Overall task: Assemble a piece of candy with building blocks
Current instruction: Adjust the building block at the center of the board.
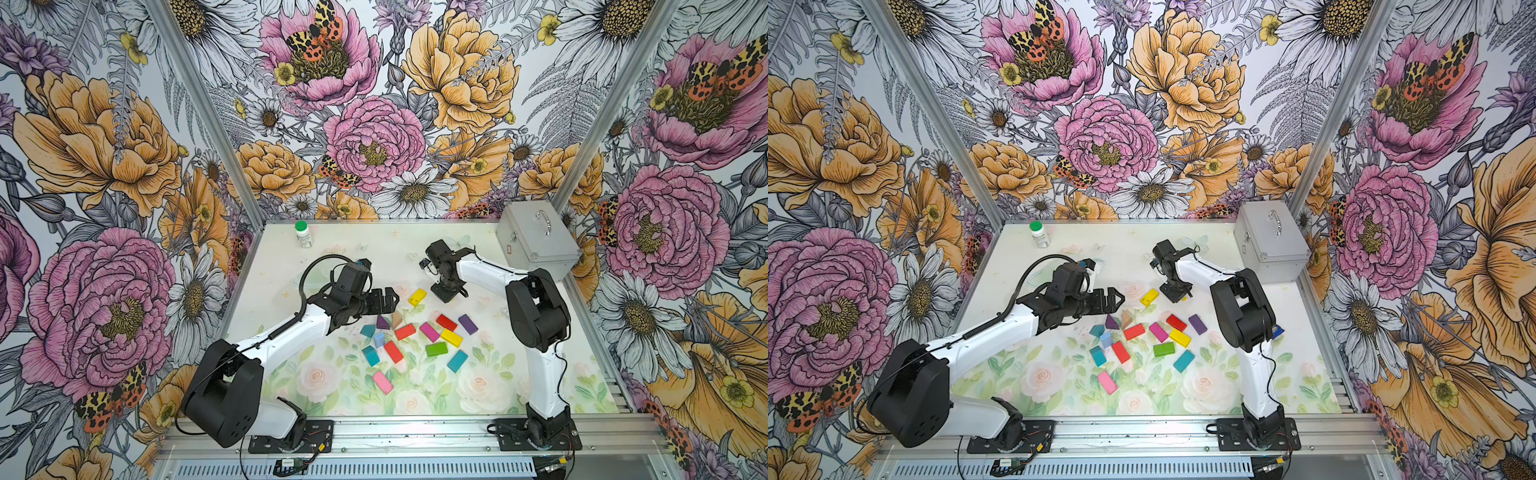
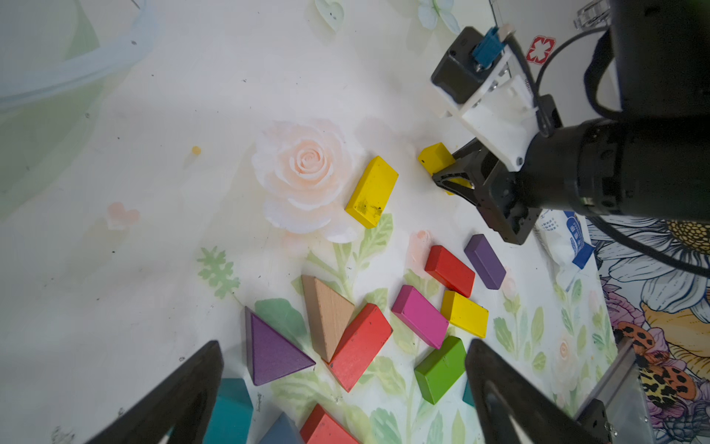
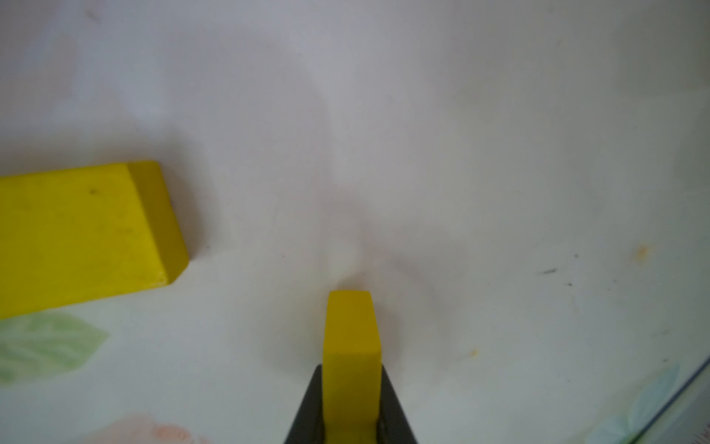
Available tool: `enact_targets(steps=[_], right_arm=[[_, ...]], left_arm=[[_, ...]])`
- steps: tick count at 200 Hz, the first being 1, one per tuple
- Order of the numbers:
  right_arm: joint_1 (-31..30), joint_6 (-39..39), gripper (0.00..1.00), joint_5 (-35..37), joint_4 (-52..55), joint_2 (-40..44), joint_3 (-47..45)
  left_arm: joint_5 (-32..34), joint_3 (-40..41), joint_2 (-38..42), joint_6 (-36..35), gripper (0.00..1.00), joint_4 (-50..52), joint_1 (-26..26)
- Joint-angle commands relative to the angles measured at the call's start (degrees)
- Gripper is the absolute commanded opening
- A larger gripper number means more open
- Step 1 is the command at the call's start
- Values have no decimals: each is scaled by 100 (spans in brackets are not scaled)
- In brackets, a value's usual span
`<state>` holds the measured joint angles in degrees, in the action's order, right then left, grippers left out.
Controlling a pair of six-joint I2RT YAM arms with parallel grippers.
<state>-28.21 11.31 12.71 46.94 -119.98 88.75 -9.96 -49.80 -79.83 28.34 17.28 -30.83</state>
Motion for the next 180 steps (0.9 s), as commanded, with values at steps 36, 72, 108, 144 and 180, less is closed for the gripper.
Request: enact_targets(steps=[36, 72, 108, 144, 180], right_arm=[[-255, -294, 15, 1487, -343, -156, 123], [-341, -412, 25, 1148, -352, -174, 89], [-412, -520, 31, 935, -360, -142, 10], [-440, -714, 33, 89, -520, 170, -230], [-451, -826, 37, -310, -545, 551, -461]], left_arm=[[-63, 212, 366, -131, 99, -111, 182], [-88, 226, 389, -119, 99, -111, 225], [-121, 189, 346, -103, 99, -111, 223], [-120, 196, 354, -92, 99, -110, 215], [-94, 212, 352, -92, 99, -111, 225]])
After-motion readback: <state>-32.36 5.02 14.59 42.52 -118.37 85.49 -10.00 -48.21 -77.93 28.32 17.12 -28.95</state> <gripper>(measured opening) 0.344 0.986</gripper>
